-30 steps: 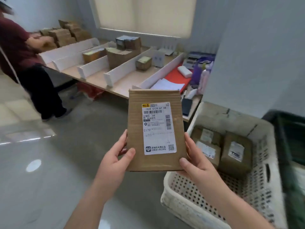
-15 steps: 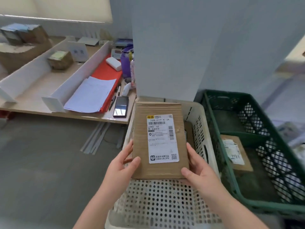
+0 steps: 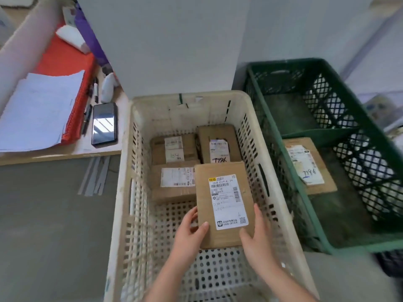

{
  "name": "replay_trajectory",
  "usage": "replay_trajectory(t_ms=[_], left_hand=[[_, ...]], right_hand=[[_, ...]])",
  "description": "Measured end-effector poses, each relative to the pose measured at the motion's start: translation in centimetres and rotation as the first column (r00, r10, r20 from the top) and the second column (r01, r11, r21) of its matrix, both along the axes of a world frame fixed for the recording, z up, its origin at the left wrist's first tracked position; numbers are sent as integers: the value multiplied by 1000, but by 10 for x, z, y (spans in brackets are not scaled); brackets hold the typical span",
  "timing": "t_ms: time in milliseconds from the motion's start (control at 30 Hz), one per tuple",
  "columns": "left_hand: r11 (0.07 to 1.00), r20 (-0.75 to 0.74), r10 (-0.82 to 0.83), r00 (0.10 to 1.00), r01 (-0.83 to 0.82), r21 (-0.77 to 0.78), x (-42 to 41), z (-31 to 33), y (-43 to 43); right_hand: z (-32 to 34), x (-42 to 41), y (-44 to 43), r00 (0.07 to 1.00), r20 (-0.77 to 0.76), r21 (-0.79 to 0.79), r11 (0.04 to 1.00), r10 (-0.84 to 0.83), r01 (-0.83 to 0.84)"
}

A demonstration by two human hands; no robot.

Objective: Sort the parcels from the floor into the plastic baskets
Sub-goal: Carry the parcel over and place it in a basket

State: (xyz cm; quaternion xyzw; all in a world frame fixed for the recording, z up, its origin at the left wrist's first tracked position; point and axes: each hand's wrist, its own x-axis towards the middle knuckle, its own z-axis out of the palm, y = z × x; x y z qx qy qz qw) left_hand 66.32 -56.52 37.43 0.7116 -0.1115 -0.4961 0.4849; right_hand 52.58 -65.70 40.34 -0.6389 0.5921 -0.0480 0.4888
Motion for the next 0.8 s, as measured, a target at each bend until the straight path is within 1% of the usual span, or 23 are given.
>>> replay_trajectory(t_ms=[33,100,200,267,433,533,633,733,800], left_hand=[[1000,-15,-9,1000,9,9,-2,-11,-1],[999,-35,-26,999,27,23,-5,-29,0],[999,-45,-15,999,16,32,-10,-53,-3],[999,-40,-11,999,12,39,-11,-66,-8],[1000,-56,-15,998,16,24,-8,-96,-21],[999,-47,-16,999,17,34,-11,-115,-24],[999,7,-19,1000,19,39,-17,-127,-31],[998,84,-13,996,8,59,-20,-136,-37],[998,108,-22,994,14,68,-20,-144,-40]], right_hand=[[-9,-2,2,995,-91,-42,998,42,-46],[-27,-5,6,971,-214,-86,988,104,-125],[-48,-6,6,929,-327,-118,968,173,-222],[-59,-2,2,900,-389,-112,959,197,-259],[-90,9,-8,891,-405,-52,968,204,-245],[-110,7,-11,900,-397,-51,974,182,-220],[-127,4,-15,902,-388,-37,974,191,-223],[-145,1,-21,906,-369,11,976,207,-218],[-156,0,-25,913,-350,42,977,210,-208]])
